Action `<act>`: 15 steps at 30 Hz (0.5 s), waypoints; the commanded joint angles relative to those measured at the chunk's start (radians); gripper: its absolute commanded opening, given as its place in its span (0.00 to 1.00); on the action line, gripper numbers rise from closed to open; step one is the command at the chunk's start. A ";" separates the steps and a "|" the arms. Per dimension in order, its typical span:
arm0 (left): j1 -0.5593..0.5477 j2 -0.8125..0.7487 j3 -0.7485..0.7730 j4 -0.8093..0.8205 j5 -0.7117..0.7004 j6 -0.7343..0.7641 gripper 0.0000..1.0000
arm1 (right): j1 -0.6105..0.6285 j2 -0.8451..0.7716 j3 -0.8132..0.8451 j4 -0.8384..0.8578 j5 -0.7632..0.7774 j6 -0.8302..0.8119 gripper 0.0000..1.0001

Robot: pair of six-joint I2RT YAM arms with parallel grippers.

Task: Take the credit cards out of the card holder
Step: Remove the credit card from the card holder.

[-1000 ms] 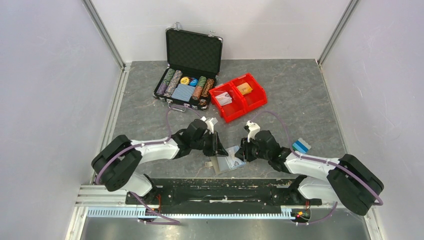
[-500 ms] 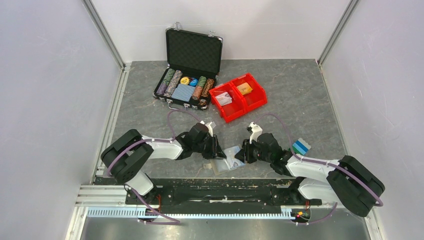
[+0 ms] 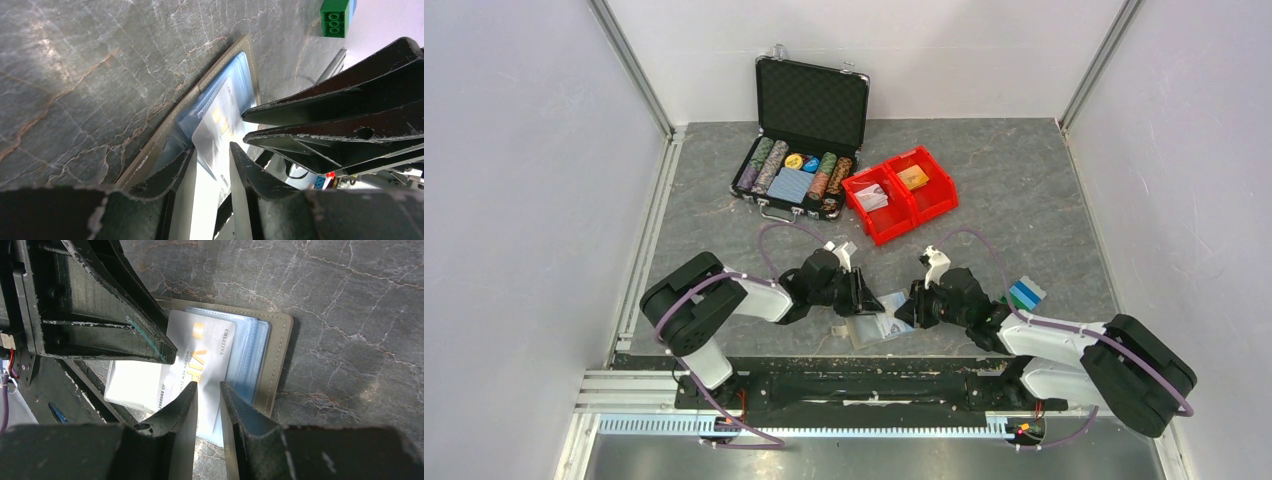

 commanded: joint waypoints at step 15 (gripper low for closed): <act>0.024 -0.075 -0.108 0.092 0.039 -0.156 0.02 | -0.013 -0.012 0.005 -0.076 0.065 -0.015 0.25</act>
